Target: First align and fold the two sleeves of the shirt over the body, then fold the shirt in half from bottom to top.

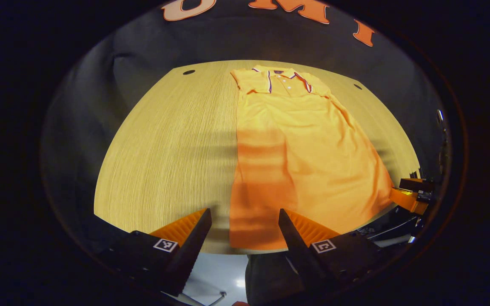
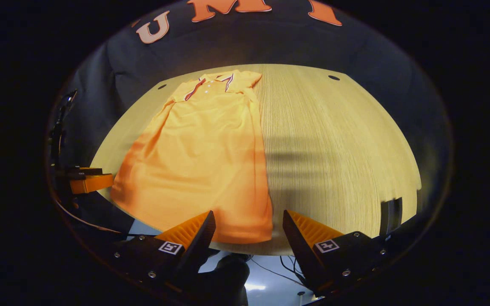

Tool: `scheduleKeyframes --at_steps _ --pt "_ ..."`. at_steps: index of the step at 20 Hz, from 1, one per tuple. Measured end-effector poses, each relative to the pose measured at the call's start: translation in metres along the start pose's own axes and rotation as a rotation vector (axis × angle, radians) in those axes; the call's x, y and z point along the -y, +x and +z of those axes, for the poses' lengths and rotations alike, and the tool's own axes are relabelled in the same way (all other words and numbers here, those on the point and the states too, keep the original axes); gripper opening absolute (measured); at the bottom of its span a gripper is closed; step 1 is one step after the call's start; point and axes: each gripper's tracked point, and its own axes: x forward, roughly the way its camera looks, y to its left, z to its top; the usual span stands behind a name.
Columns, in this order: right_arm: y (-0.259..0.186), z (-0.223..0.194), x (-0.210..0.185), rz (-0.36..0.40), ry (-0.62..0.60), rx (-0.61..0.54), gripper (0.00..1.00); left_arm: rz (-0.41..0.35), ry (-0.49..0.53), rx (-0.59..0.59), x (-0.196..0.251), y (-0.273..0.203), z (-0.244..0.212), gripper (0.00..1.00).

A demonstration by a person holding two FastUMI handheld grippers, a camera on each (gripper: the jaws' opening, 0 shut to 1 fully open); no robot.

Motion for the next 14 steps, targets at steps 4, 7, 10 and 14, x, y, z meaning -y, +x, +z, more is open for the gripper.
scheduleKeyframes --at_steps 4,7,10,14 --pt "0.008 -0.007 0.002 -0.009 -0.016 -0.047 0.97 -0.002 -0.01 -0.07 -0.003 0.008 -0.014 0.98" --pt "0.012 -0.017 -0.008 0.017 -0.009 -0.111 0.88 0.004 -0.025 -0.111 -0.006 0.016 -0.018 0.98" --pt "0.017 -0.014 -0.007 -0.011 -0.058 -0.12 0.9 0.002 -0.048 -0.161 -0.006 0.025 -0.029 0.98" --pt "0.021 -0.012 0.002 -0.079 -0.069 -0.136 0.6 0.001 -0.003 -0.13 -0.006 0.029 -0.024 0.95"
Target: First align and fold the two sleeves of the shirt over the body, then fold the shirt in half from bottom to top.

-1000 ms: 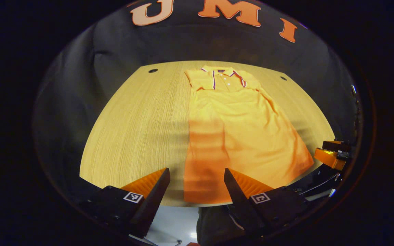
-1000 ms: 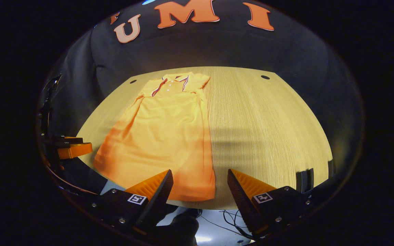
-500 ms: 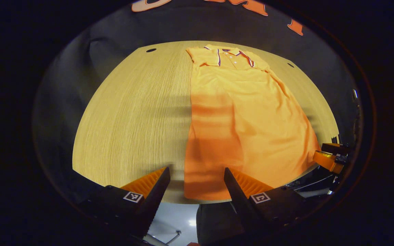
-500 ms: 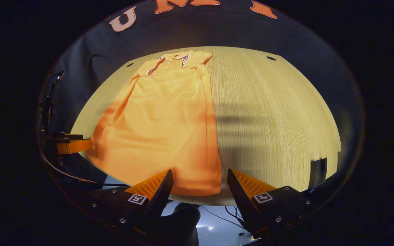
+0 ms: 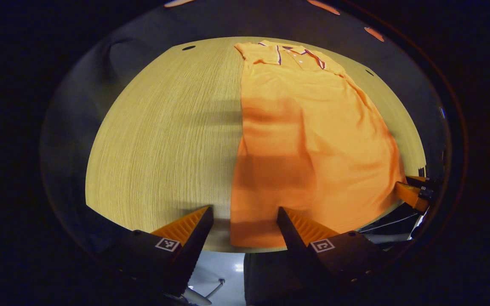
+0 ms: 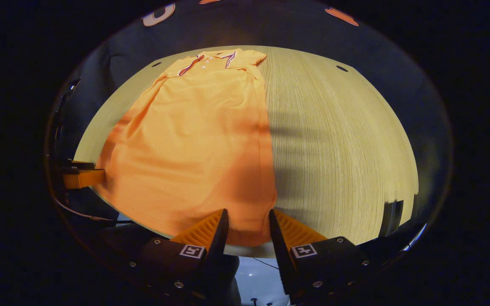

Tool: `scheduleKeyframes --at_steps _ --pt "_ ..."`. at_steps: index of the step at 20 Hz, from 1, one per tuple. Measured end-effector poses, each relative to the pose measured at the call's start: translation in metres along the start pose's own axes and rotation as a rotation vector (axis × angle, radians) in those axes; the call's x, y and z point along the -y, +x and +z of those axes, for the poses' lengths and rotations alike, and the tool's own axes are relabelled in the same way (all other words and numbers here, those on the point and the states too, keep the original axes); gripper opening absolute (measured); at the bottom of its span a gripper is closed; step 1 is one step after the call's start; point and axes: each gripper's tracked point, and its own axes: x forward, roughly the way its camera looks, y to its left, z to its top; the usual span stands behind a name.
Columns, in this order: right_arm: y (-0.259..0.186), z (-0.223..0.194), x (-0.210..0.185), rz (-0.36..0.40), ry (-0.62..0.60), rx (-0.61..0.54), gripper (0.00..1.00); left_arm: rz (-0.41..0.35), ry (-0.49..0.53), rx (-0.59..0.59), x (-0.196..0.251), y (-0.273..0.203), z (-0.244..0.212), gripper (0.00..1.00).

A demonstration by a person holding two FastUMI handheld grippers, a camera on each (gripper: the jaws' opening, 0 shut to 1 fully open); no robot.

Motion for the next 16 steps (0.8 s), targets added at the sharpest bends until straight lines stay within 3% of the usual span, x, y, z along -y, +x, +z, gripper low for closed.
scheduleKeyframes --at_steps 1,3,4,5,7,10,16 --pt "0.0 0.003 0.004 -0.005 0.015 0.013 0.59 -0.006 -0.001 0.019 0.001 0.004 0.006 0.93" --pt "0.001 0.005 -0.002 0.044 0.092 0.023 0.23 -0.047 -0.037 0.031 0.014 0.0 0.01 0.35" --pt "0.001 0.004 -0.009 0.094 0.109 0.008 0.2 -0.043 -0.014 0.009 0.017 0.004 0.007 0.07" --pt "-0.001 0.007 -0.012 0.135 0.179 0.01 0.2 -0.069 -0.002 0.02 0.02 -0.006 0.005 0.06" --pt "-0.005 0.006 -0.029 0.252 0.28 -0.001 0.06 -0.111 -0.046 0.023 0.025 0.0 0.012 0.01" --pt "-0.004 0.023 -0.028 0.252 0.255 0.06 0.05 -0.126 -0.088 0.057 0.018 -0.009 0.017 0.01" --pt "-0.029 0.065 -0.048 0.41 0.33 0.149 0.03 -0.166 -0.073 0.167 0.025 -0.031 0.06 0.01"
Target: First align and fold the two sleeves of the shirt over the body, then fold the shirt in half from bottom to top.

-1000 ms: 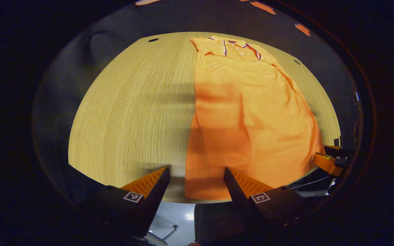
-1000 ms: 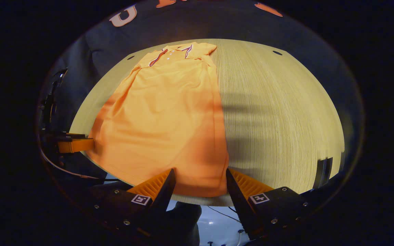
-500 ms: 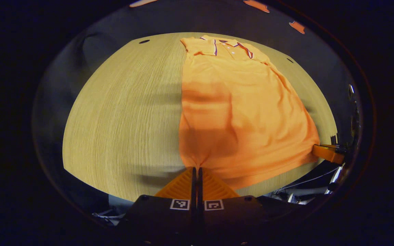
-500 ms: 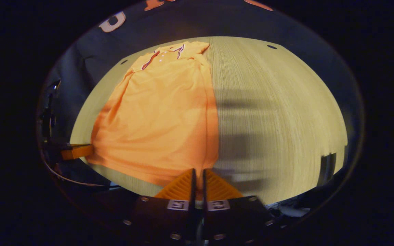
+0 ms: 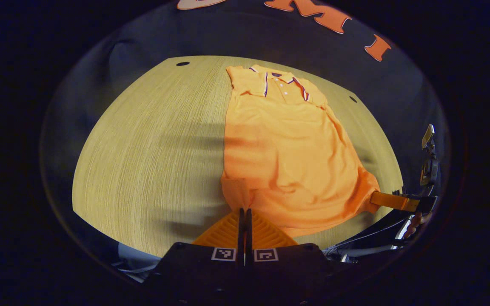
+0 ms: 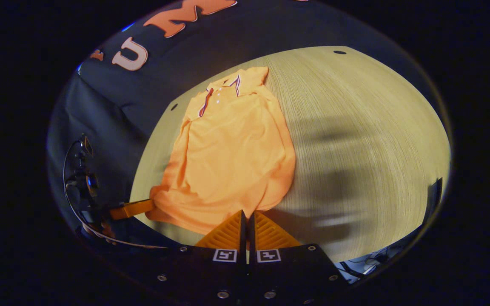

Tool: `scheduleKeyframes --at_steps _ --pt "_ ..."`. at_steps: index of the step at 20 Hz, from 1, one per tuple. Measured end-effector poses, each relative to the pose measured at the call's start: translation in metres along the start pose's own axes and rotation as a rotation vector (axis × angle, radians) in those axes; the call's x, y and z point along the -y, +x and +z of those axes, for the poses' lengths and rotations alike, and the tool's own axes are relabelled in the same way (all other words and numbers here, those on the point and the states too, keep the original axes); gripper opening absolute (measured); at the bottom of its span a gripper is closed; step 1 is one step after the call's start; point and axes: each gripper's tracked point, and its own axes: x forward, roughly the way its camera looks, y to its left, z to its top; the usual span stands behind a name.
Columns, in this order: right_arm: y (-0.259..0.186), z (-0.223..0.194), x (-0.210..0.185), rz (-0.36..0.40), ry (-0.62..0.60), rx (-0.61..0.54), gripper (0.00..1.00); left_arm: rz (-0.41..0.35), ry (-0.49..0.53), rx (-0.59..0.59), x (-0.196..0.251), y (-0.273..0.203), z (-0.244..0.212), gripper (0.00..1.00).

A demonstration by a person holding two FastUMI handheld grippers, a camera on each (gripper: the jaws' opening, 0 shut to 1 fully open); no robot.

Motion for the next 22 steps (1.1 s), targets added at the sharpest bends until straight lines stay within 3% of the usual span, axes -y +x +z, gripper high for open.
scheduleKeyframes --at_steps 6,13,22 --pt "-0.007 0.05 -0.017 0.063 0.017 0.11 0.03 -0.038 0.045 0.113 0.016 -0.018 0.058 0.01" --pt "-0.012 0.109 -0.031 0.062 -0.02 0.189 0.03 -0.053 0.071 0.207 0.017 -0.024 0.131 0.01" --pt "0.007 0.191 -0.04 0.028 -0.043 0.239 0.03 -0.08 0.104 0.27 0.017 0.004 0.24 0.01"
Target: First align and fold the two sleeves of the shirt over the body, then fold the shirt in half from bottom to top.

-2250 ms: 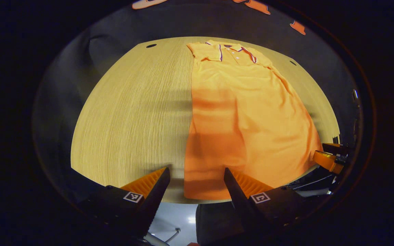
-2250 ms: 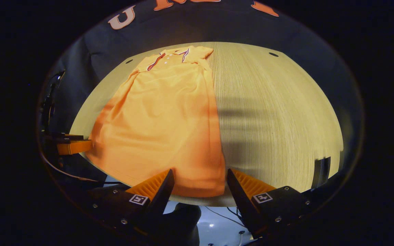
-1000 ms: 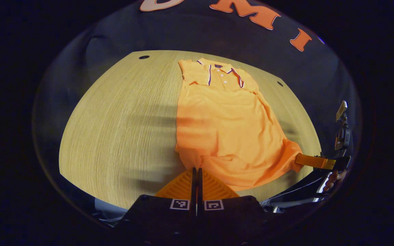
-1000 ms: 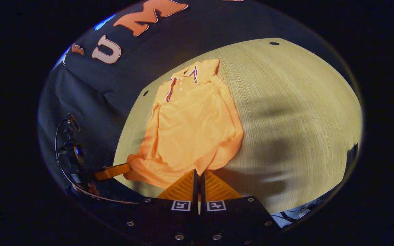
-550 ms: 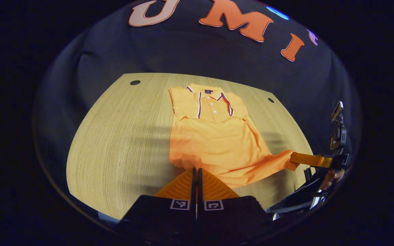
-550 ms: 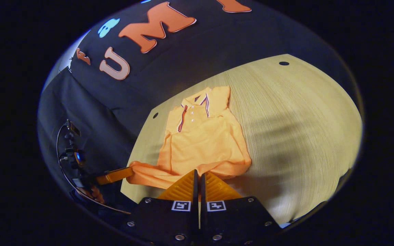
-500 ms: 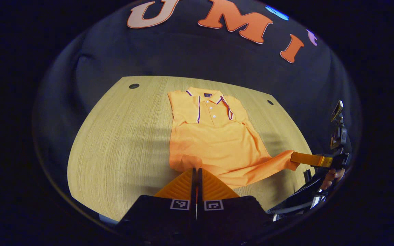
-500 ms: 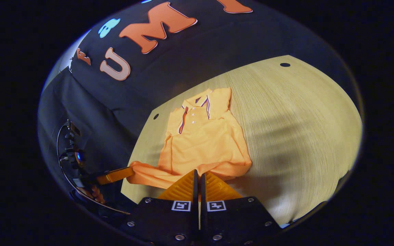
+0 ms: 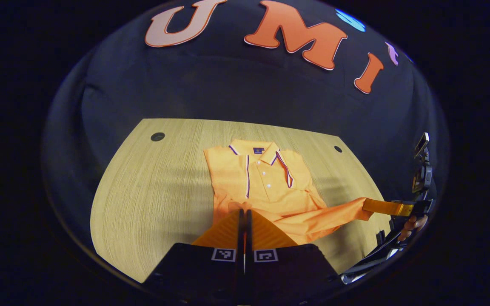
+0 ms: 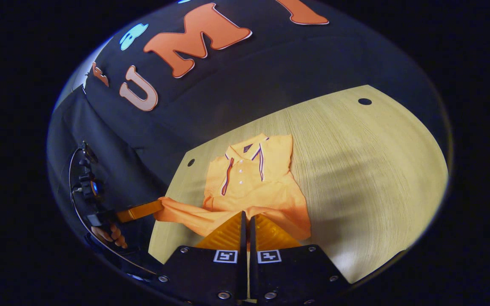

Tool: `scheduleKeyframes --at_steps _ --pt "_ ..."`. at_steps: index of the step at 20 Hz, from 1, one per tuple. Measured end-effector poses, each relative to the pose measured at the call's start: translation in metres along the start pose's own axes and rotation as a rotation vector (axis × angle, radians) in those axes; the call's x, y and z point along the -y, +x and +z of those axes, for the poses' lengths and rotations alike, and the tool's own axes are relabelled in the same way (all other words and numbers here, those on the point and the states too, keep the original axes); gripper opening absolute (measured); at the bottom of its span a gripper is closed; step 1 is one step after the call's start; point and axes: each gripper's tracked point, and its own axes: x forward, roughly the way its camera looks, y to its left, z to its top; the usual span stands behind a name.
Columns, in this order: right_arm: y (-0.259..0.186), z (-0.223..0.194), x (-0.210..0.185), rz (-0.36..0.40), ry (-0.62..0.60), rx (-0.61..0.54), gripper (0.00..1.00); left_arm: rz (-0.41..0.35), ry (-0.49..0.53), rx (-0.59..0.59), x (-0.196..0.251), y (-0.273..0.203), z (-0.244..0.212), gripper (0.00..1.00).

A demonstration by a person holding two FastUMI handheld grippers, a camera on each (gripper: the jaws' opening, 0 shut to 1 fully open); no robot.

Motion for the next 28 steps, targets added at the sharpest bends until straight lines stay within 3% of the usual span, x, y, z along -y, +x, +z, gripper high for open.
scheduleKeyframes --at_steps 12,19,28 --pt "0.09 0.095 -0.009 -0.038 -0.046 0.026 0.03 0.026 0.057 0.044 -0.043 0.092 0.1 0.01" --pt "0.145 0.13 -0.01 -0.08 -0.099 0.025 0.03 0.071 0.104 0.079 -0.057 0.141 0.136 0.01" --pt "0.193 0.176 0.015 -0.152 -0.112 0.04 0.03 0.11 0.084 0.092 -0.089 0.193 0.17 0.01"
